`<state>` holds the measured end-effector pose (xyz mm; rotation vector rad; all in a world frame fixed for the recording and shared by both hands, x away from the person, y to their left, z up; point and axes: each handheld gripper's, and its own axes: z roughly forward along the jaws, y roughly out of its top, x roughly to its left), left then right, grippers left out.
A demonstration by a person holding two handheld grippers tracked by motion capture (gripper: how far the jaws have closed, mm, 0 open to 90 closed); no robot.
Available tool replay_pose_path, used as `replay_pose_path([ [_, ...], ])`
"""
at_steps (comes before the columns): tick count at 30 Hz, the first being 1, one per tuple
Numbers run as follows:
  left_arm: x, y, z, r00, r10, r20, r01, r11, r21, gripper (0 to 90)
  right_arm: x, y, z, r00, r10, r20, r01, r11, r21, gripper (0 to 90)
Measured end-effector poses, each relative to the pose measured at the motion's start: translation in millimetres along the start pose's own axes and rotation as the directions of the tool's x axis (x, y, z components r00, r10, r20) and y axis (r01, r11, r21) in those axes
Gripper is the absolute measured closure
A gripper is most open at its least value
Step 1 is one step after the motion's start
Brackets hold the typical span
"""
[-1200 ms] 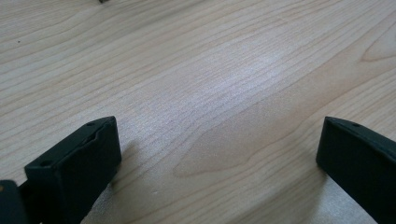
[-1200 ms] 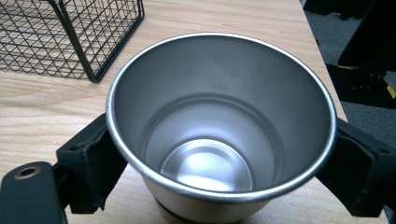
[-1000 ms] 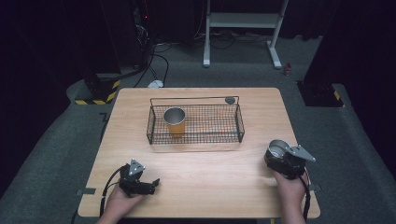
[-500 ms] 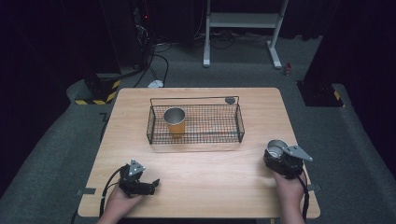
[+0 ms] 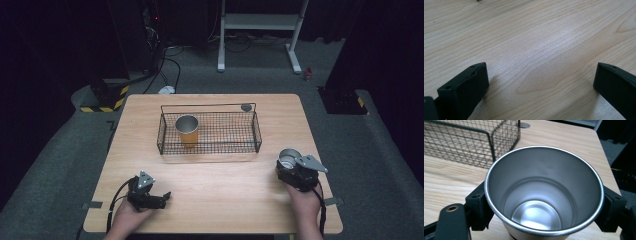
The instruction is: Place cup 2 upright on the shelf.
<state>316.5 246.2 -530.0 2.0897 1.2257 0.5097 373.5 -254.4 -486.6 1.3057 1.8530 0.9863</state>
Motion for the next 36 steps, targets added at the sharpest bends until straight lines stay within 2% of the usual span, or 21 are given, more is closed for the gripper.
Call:
replay_pose_path([
  [12,-0.2,-0.2,-0.1,1.0000,-0.001,-0.001,0.001,1.0000,-0.002,0.3,21.4,9.5,-2.1,0.9984,-0.034,-0.045,0.033,0.999,-0.024,18.4],
  [26,-0.1,-0.5,-0.7,1.0000,0.000,-0.004,0.000,1.0000,0.001,0.3,53.1,24.8,-3.5,0.9919,-0.036,-0.122,0.033,0.999,-0.028,18.5],
  [36,0.2,-1.1,-1.2,1.0000,0.005,0.009,-0.005,1.0000,0.000,0.2,67.8,40.8,-8.5,0.9941,-0.017,-0.107,0.013,0.999,-0.042,18.5],
])
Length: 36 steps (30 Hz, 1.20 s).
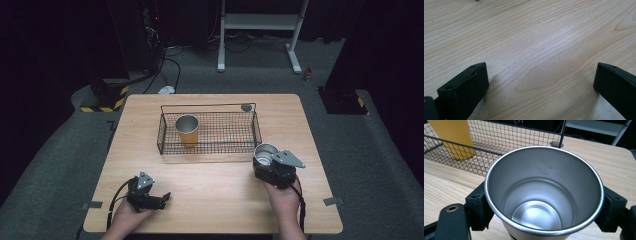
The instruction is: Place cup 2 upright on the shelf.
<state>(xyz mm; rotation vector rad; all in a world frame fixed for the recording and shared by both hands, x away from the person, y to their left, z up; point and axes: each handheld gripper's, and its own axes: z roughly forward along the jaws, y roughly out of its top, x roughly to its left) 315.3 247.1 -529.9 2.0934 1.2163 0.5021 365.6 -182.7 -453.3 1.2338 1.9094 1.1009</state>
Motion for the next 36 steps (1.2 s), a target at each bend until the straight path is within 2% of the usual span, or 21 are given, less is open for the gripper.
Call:
replay_pose_path([
  [5,0.1,0.1,0.1,1.0000,0.001,0.000,-0.001,1.0000,-0.001,0.2,12.7,11.5,-1.5,0.9998,-0.020,-0.002,0.020,1.000,-0.011,18.5],
  [10,0.1,0.1,0.1,1.0000,0.001,0.000,-0.001,1.0000,-0.001,0.2,18.4,20.6,-2.6,0.9996,-0.028,-0.010,0.028,0.999,-0.022,18.5],
  [23,0.5,0.2,0.2,1.0000,0.004,0.003,-0.004,1.0000,-0.001,0.2,16.2,28.7,4.8,0.9994,-0.021,-0.026,0.020,0.999,-0.042,18.5],
  [36,0.9,0.7,0.3,0.9999,0.008,0.006,-0.008,1.0000,0.002,0.2,26.8,45.8,20.2,0.9984,-0.040,-0.038,0.039,0.998,-0.039,18.5],
])
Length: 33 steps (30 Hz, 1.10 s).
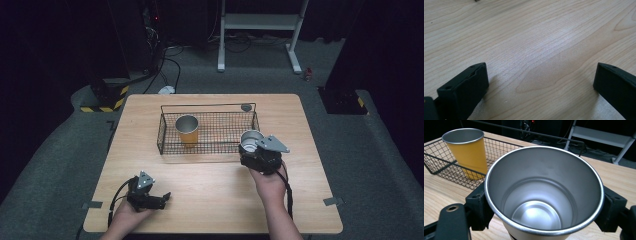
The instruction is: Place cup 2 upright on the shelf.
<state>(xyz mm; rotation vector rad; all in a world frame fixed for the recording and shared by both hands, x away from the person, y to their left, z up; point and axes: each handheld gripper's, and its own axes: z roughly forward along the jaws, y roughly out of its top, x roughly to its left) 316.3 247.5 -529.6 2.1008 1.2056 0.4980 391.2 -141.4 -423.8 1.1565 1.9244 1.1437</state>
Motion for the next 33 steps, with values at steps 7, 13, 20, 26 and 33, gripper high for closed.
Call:
replay_pose_path([
  [7,0.0,0.1,0.2,1.0000,0.002,0.000,-0.002,1.0000,-0.001,0.2,2.0,7.8,7.1,1.0000,0.006,-0.006,-0.006,1.000,0.003,18.6],
  [13,-0.2,0.1,0.3,1.0000,-0.001,0.001,0.001,1.0000,-0.002,0.2,-0.8,15.2,15.0,0.9996,0.026,-0.010,-0.026,1.000,0.007,18.5],
  [20,-0.1,0.2,0.3,1.0000,0.001,0.001,-0.001,1.0000,-0.001,0.2,-2.4,25.5,23.6,0.9994,0.033,-0.004,-0.033,0.999,0.000,18.5],
  [26,0.1,0.3,0.2,1.0000,0.002,0.002,-0.002,1.0000,0.000,0.2,-2.2,32.4,32.4,0.9997,0.024,-0.004,-0.024,1.000,0.004,18.5],
  [33,0.0,0.3,0.3,1.0000,0.001,0.004,-0.001,1.0000,0.000,0.3,-2.2,39.4,43.2,0.9997,0.026,0.000,-0.026,1.000,0.009,18.5],
])
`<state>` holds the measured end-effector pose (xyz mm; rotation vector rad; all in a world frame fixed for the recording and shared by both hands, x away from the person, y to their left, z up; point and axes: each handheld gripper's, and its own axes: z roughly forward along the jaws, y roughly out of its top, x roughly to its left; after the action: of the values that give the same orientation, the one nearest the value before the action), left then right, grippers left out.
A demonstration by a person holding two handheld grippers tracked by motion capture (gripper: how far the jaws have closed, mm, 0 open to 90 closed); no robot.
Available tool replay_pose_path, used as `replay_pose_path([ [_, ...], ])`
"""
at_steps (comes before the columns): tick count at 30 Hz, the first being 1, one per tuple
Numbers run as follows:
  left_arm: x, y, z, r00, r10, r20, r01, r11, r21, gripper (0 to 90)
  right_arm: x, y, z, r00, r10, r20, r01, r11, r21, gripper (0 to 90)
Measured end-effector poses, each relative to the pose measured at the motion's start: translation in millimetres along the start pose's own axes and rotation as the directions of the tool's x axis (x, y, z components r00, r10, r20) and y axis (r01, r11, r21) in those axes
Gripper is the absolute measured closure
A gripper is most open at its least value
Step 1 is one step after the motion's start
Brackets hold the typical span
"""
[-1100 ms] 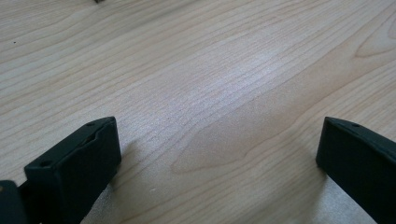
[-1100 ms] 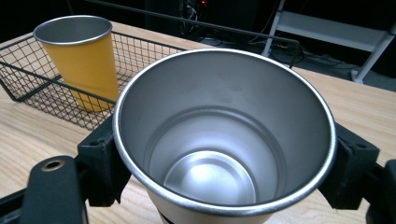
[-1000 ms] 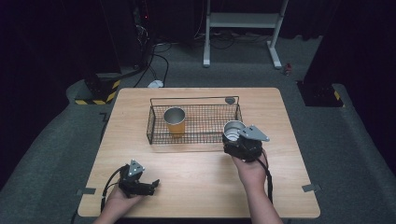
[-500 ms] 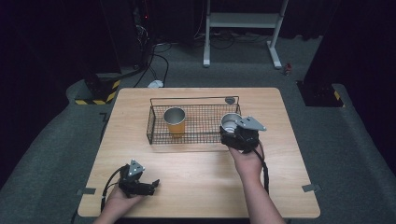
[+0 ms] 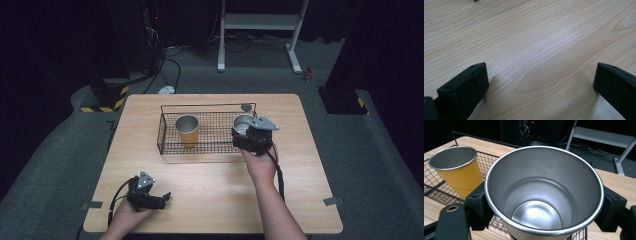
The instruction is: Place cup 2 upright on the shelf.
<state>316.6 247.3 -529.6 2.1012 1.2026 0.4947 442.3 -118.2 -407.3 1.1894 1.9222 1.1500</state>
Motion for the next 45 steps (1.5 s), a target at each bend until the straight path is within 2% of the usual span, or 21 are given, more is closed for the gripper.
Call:
replay_pose_path([
  [7,0.1,0.2,0.2,1.0000,0.003,-0.002,-0.003,1.0000,-0.001,0.3,-0.1,8.6,7.6,1.0000,0.007,0.006,-0.007,1.000,-0.010,18.5],
  [21,0.1,0.4,0.4,1.0000,0.006,0.002,-0.006,1.0000,-0.001,0.3,-1.7,24.8,31.2,0.9994,-0.008,0.032,0.007,1.000,0.016,18.6],
  [30,0.0,0.4,0.6,1.0000,0.004,0.003,-0.004,1.0000,-0.003,0.3,-6.4,23.3,46.0,0.9991,0.031,0.029,-0.032,0.999,0.036,18.5],
  [37,0.0,0.4,0.6,1.0000,0.004,0.004,-0.004,1.0000,-0.002,0.3,-5.9,20.2,56.1,0.9989,0.032,0.034,-0.033,0.998,0.057,18.6],
  [45,-0.1,0.4,0.5,1.0000,0.005,0.005,-0.005,1.0000,-0.001,0.4,-6.4,11.7,69.3,0.9989,0.018,0.043,-0.023,0.993,0.116,18.6],
])
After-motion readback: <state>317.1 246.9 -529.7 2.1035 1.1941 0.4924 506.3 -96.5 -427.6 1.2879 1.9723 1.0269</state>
